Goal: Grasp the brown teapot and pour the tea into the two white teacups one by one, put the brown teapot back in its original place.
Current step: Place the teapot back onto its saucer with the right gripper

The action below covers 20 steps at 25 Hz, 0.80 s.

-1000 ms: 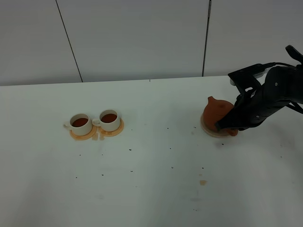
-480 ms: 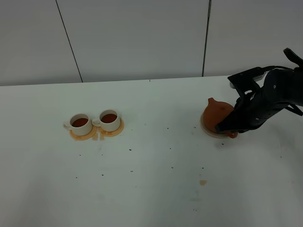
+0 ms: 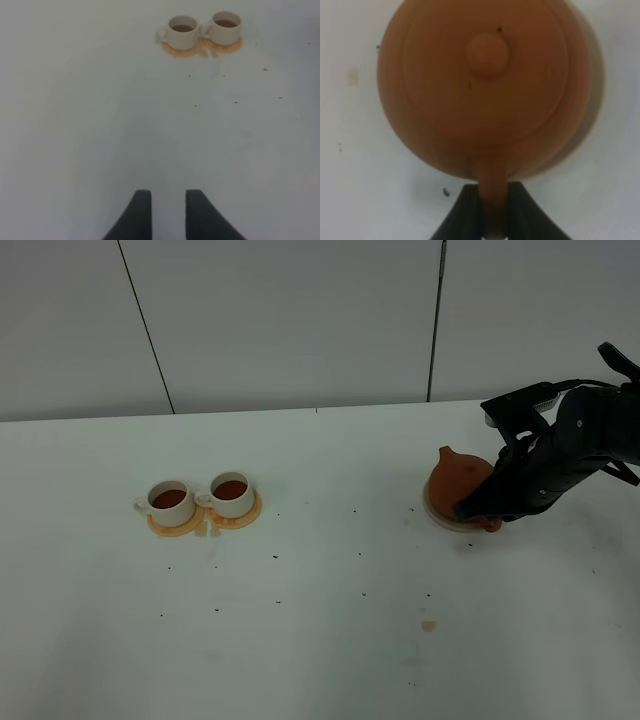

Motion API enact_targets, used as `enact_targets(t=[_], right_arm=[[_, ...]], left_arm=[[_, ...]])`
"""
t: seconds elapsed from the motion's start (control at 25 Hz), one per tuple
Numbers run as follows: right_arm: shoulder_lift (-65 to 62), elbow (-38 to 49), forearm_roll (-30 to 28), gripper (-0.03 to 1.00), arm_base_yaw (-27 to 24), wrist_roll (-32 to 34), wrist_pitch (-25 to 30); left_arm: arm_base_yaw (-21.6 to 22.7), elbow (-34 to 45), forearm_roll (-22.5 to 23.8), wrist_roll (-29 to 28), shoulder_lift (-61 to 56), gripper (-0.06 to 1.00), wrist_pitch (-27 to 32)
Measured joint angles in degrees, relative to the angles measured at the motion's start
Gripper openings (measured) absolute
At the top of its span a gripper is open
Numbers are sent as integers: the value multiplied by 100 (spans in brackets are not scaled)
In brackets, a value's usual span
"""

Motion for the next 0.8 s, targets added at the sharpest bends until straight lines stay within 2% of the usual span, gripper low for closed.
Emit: enact_targets(t=[0.16,0.44,0.8], right_arm=[[18,0,0,15,0,0,-14],[21,0,0,33,0,0,-14],[-110,0,0,36,0,0,7]], left_arm=[[0,0,0,0,0,24,0],[0,0,0,-6,0,24,0],[0,0,0,-6,0,24,0]])
